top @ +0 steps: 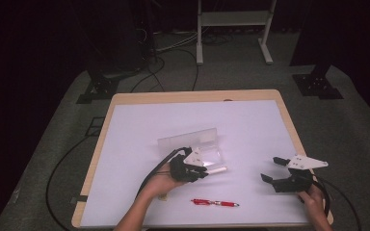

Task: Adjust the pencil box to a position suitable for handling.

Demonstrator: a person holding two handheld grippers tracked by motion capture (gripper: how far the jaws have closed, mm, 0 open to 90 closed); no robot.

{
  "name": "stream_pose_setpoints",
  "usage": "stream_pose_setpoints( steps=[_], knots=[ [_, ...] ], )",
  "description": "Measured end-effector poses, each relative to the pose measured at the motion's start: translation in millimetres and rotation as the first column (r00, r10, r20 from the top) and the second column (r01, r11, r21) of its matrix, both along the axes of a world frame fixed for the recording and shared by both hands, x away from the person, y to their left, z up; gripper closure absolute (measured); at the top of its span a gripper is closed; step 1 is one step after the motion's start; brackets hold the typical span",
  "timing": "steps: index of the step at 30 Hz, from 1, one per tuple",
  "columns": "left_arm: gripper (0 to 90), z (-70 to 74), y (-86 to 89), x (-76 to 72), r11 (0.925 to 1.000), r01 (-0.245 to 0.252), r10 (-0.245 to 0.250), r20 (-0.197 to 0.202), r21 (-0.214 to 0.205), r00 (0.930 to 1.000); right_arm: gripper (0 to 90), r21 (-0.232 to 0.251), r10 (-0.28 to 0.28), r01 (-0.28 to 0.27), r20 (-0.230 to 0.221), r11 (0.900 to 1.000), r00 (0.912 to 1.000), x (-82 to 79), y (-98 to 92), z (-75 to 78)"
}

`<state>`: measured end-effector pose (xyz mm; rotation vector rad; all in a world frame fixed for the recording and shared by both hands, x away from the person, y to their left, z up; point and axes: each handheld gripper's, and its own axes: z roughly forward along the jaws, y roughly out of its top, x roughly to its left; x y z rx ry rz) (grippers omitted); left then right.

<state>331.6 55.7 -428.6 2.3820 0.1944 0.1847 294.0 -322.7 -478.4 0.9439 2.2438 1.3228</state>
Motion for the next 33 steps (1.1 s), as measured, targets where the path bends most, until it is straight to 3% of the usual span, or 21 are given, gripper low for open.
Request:
stream_pose_setpoints(
  steps=[16, 33],
  knots=[
    [78.8, 15.6, 6.3, 13.8, 0.9992, -0.032, 0.032, 0.015, -0.026, 0.9994, 13.8, -0.001, 0.000, 0.000, -0.001, 1.0000, 1.0000, -0.1, 0.0, 0.0],
    [78.8, 16.7, 10.9, 28.9, 0.9971, -0.070, 0.071, 0.021, -0.029, 0.9973, 13.8, 0.001, 0.000, 0.000, -0.001, 1.0000, 1.0000, 0.0, -0.1, 0.0]
  ],
)
